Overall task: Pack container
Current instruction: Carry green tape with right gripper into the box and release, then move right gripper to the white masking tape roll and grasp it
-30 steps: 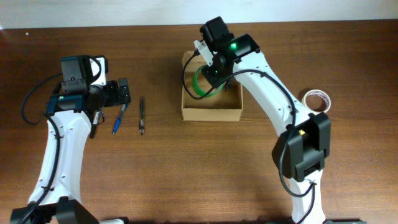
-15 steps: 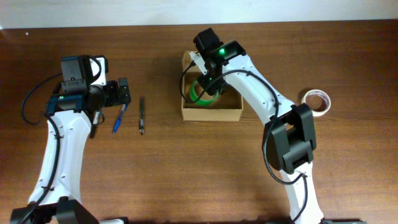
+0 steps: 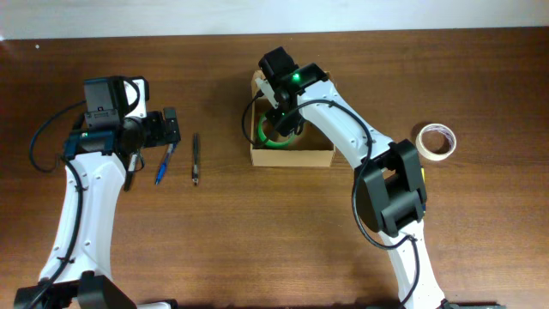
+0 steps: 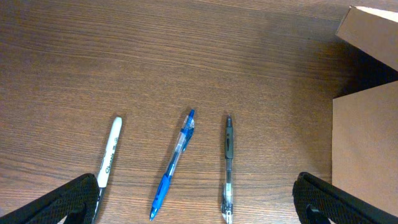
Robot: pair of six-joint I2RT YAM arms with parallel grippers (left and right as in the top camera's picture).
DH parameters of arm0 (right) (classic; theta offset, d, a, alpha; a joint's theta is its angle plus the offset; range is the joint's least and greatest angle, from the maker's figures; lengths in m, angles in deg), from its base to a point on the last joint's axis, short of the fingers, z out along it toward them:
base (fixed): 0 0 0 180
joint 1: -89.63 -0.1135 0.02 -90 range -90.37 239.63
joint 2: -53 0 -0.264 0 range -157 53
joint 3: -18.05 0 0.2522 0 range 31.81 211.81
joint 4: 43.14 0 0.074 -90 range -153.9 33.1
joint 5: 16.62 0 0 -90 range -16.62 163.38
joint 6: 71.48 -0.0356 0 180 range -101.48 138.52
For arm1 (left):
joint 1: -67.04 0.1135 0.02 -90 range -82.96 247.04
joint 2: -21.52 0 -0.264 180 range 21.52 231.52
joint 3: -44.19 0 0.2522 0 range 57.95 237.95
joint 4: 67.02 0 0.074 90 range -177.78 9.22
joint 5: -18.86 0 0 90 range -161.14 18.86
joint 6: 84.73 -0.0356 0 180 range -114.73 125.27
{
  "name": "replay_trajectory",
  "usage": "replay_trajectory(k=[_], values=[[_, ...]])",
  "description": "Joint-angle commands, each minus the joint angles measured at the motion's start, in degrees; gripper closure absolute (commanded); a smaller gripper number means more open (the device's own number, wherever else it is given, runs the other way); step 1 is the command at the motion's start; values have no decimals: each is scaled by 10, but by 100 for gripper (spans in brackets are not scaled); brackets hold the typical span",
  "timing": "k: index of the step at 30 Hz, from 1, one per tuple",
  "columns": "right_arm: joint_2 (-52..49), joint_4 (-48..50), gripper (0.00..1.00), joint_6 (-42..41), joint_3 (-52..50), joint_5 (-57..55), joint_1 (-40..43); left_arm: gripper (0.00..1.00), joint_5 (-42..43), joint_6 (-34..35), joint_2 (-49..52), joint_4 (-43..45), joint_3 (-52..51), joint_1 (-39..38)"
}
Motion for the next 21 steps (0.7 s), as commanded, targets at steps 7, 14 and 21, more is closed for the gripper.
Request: replay_trajectory(k=[7, 14, 21], values=[[-9, 5, 79, -5, 0, 6, -4, 1, 10, -9, 3, 2, 9, 2], [11, -37, 61, -5, 56, 5, -7, 0, 10, -9, 3, 2, 9, 2], [65, -141, 52, -5, 220, -54, -4, 1, 10, -9, 3, 2, 9, 2]])
